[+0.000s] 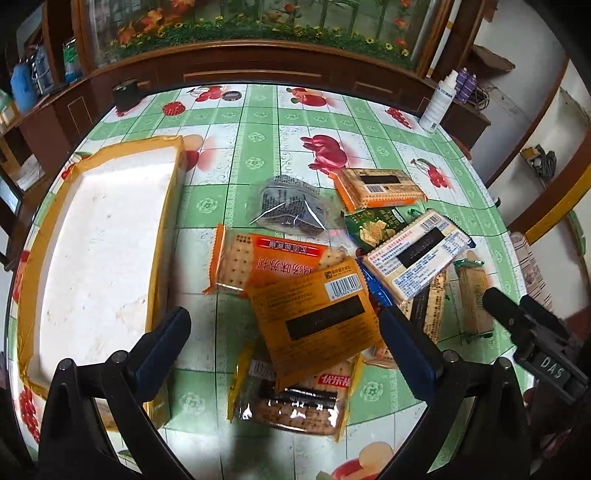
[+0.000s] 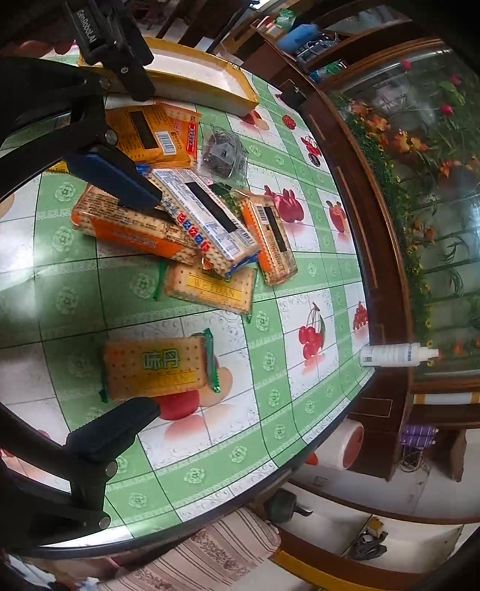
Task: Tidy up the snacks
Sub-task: 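Reach into the pile and grasp the orange bag with the left tool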
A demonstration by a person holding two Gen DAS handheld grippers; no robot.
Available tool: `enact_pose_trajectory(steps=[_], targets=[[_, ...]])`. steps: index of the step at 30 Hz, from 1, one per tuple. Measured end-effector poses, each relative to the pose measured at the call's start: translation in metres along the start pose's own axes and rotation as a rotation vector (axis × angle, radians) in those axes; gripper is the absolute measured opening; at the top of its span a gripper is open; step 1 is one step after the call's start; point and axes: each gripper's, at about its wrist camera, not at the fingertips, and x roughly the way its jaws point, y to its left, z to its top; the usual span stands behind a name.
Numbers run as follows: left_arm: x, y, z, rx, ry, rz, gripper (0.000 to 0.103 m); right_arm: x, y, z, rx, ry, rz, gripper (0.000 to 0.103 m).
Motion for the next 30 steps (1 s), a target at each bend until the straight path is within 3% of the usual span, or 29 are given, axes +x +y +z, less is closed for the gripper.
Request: enact_pose_trajectory(steps=[4,10,17,20,23,27,30], targets=[[0.009,-0.006,0.011,0.026,0.031,0.028,0.103,0.005,-0.002,0.006,0.011,0.011,0.003,0.103],[0.019,0.006,0.025,-0.093,0.079,-0.063,0.102,0.016,0.0,0.015,0.032,0.053,0.027,0.103],[0.016,0.01,0.039,-0.072,0.061,-0.023,0.102,0.032,0.013,0.032,0.05,0.08,0.016,0.103],[0.011,0.002,0.047,0.008,0.058,0.028,0.103,0.024,0.02,0.037,0.058,0.01,0.022,0.103],[0.004,0.002,0.049,0.033,0.037,0.046,0.103,0.022,0.034,0.046,-0.014,-0.031,0.045,0.103],[-0.001,0.009,0.049,0.017,0.045,0.04,0.103,0.036,0.049,0.063,-0.126,-0.071,-0.036,0.103],[-0.003,0.014,0.051,0.0,0.036,0.051,0.103,0.062,0.057,0.074,-0.187,0.005,-0.082,0.103]])
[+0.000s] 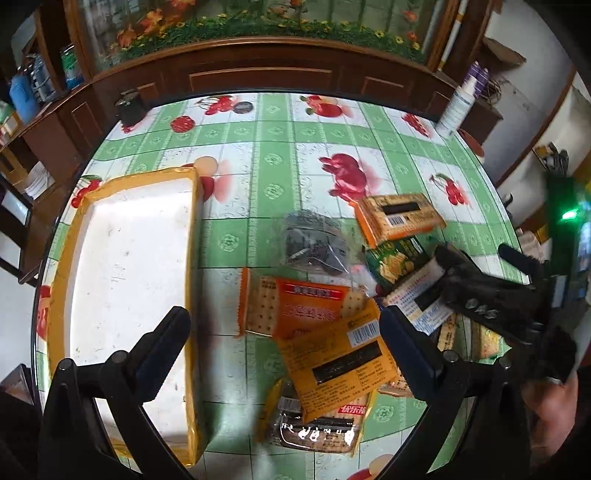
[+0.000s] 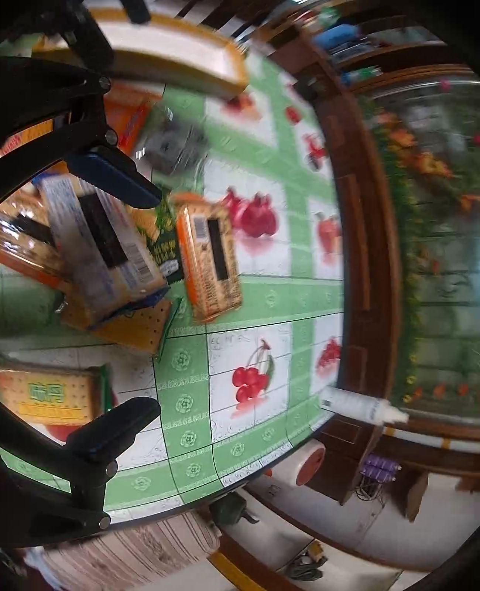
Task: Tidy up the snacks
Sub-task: 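Reach into the pile and grasp the orange bag with the left tool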
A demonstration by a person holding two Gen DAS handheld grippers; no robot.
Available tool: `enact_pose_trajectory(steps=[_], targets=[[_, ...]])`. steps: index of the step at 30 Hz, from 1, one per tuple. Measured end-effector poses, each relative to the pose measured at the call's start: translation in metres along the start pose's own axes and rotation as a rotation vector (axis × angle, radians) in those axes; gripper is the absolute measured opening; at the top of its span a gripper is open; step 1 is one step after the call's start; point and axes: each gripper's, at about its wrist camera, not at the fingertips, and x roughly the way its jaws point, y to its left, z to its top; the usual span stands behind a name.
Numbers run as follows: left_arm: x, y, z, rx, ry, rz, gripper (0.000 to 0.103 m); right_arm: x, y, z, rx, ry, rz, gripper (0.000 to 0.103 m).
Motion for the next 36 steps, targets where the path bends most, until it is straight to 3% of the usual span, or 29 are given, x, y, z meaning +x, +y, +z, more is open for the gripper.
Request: enact_pose_trajectory(steps=[4,7,10,13,16,20,26,30,36], targets=[[0.002,0.0,0.0,0.014,0.003,0.011,0.103,0.024,0.012,-0.004,-0.094,0.089,-0.078,0.103],[0.007,-0.007,-0.001,0.067,0.021,0.012,0.103,0.018,0.008,-0.02,-0.107,0.081,-0.08,0.103],[0.018,-0.01,-0.008,0.039,0.064,-0.064,0.103,0.007,-0.002,-0.037,-0.114,0.093,-0.056,0.103],[0.027,-0.019,-0.014,0.042,0.107,-0.09,0.102,-0.01,-0.017,-0.055,-0.109,0.087,-0.036,0.103],[0.028,-0.034,-0.019,0.137,0.091,-0.079,0.102,-0.026,-0.034,-0.064,-0.042,0.079,-0.014,0.103],[0.031,-0.052,-0.022,0.305,0.082,-0.131,0.102,-0.038,-0.051,-0.072,0.076,0.071,0.1,0.103],[0.054,-0.068,-0.038,0.606,0.15,-0.036,0.103,-0.043,-0.052,-0.075,0.214,0.141,0.246,0.103],[0.058,-0.073,-0.046,0.715,0.159,-0.049,0.103,-0.031,-0.047,-0.077,0.227,0.202,0.113,0.102],[0.068,-0.079,-0.045,0.744,0.153,-0.064,0.103,-0.019,-0.013,-0.083,0.224,0.24,0.057,0.1]])
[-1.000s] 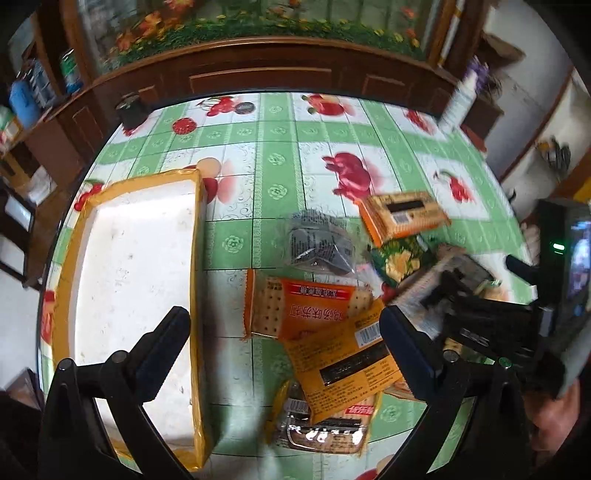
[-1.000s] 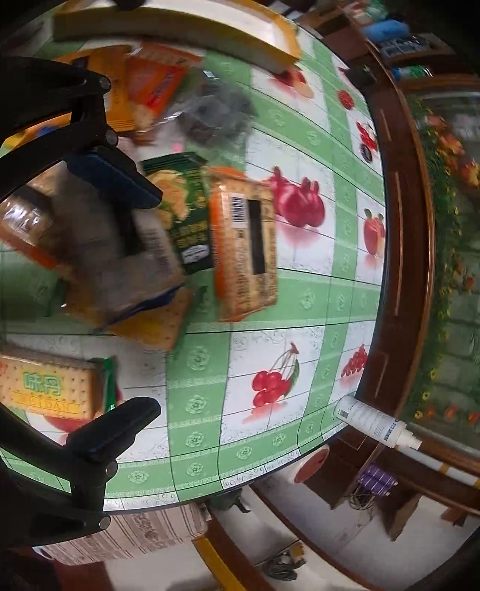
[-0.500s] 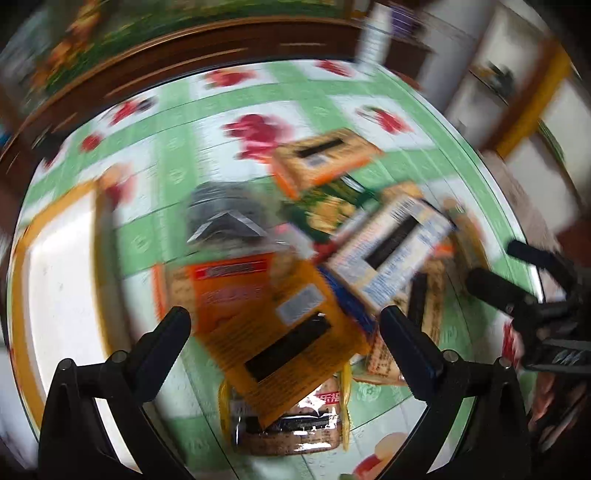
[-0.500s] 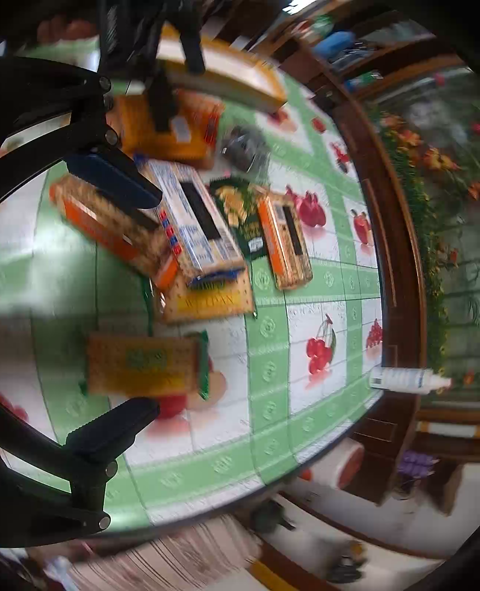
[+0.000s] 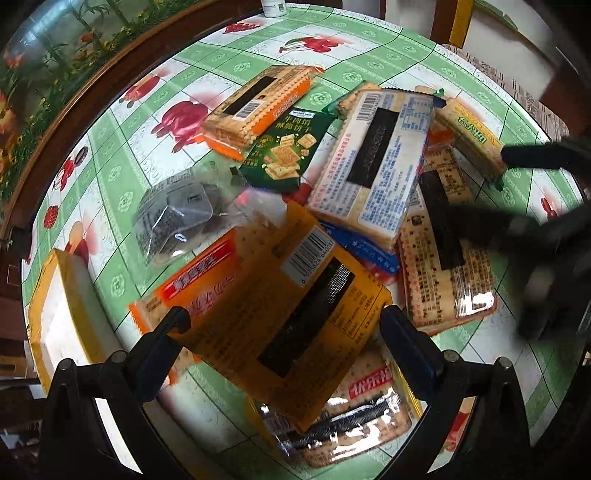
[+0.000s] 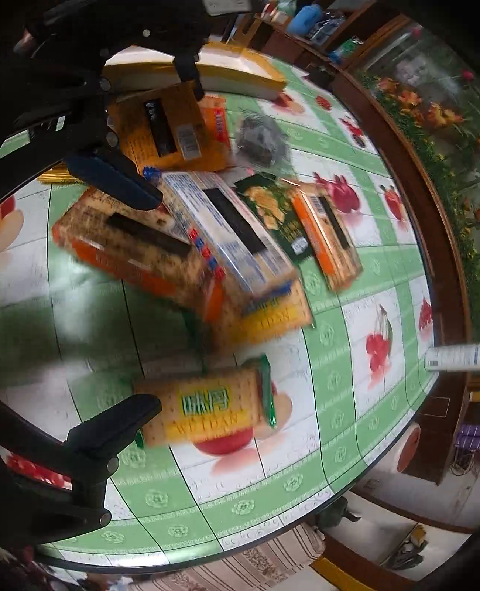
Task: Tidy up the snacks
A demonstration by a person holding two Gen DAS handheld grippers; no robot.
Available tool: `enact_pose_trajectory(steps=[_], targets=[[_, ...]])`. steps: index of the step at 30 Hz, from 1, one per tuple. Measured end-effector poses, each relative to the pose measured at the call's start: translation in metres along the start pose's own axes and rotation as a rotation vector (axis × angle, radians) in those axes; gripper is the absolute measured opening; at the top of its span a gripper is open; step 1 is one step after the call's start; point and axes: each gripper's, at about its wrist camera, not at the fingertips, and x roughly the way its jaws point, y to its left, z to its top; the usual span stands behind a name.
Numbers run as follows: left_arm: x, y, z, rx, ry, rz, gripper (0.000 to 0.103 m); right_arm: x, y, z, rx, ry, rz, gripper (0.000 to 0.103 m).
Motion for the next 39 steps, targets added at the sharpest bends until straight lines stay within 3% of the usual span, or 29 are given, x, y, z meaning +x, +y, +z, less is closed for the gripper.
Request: enact_pose_trajectory(steps=[3,10,16,20,23,34,36,39], targets=[[0.005,0.002,-0.001,-0.035,0.004,-0.006,0.103,0.009,0.011,-0.005,-0.011,0.028,-0.006,0.1],[0.002,-0.005,-0.018,-0.085,-0.056,0.084,0.103,0.024,0.016,-0.016,-0.018,0.076,-0.007,0.097],[-0.001,-0.008,-0.021,-0.074,-0.064,0.15,0.103,0.023,0.015,-0.022,-0.038,0.045,-0.003,0.094],[-0.004,-0.011,-0.023,-0.075,-0.064,0.151,0.103,0.021,0.014,-0.023,-0.066,0.033,0.0,0.085],[-0.001,-0.011,-0.022,-0.07,-0.058,0.158,0.103,0.015,0.014,-0.022,-0.097,0.025,0.015,0.056],[0.0,-0.018,-0.019,-0.074,-0.076,0.171,0.102,0.009,-0.003,-0.022,-0.148,0.037,-0.01,0.054],[0.0,-0.017,-0.016,-0.091,-0.072,0.158,0.092,0.007,-0.007,-0.024,-0.154,0.031,-0.006,0.052],[-0.005,-0.014,-0.013,-0.104,-0.065,0.158,0.051,0.002,-0.013,-0.028,-0.163,0.012,-0.005,0.048]])
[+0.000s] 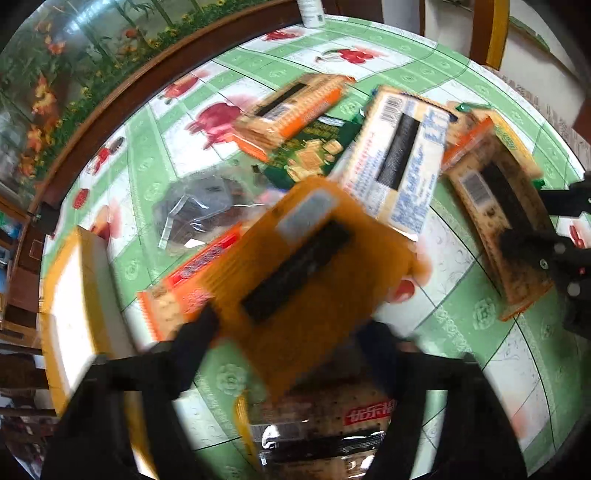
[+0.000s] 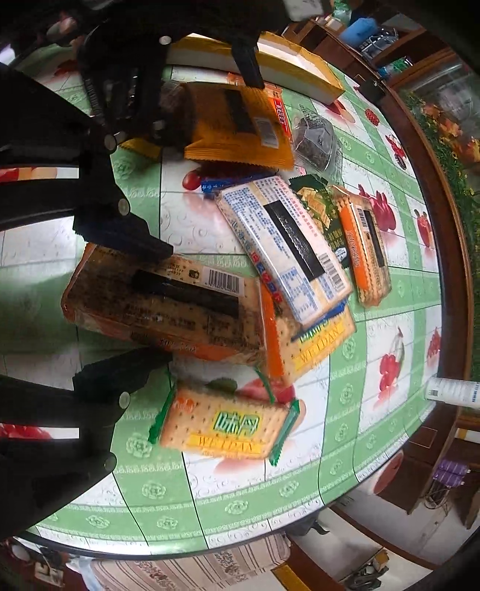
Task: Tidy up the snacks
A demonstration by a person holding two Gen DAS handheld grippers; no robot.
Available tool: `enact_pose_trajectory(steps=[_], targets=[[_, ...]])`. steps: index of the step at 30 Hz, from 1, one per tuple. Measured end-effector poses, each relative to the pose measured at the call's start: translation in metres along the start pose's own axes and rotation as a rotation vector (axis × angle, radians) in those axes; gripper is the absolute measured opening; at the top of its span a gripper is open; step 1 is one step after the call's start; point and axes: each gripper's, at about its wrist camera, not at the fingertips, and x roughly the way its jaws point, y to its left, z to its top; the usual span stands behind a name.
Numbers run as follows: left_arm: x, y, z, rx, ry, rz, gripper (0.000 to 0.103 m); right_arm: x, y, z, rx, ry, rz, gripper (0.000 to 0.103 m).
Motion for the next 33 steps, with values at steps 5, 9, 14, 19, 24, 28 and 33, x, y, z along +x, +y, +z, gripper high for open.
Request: enact_pose_trajectory(steps=[5,9,14,19,24,28,33], targets=[[-0.004,0.026,0.0,-0.07,0.032,-0.092,0.006,-0.005,-0.006,-0.006,-0.013,-0.009,0.008,0.045],[-0.003,0.042,-0.005,-0.152,0.055,-0.17,0.002,-0.01,-0.008,-0.008,-0.015,-0.018,0.02,0.039],[-0.01,0.057,-0.005,-0.173,0.035,-0.206,0.002,-0.013,-0.007,-0.013,-0.033,-0.022,0.013,0.039],[-0.024,0.062,-0.034,-0.2,0.079,-0.363,0.004,-0.016,-0.005,-0.023,-0.072,-0.031,0.015,0.039],[-0.041,0.013,-0.057,-0.021,0.099,-0.289,0.018,-0.019,-0.01,-0.034,-0.101,-0.024,0.038,0.039],[-0.05,-0.02,-0.061,0.223,0.051,-0.323,0.052,-0.018,-0.013,-0.032,-0.091,-0.016,0.061,0.039],[-0.044,-0.038,-0.054,0.468,0.098,-0.297,0.064,-0.016,-0.02,-0.031,-0.062,-0.002,0.092,0.039]])
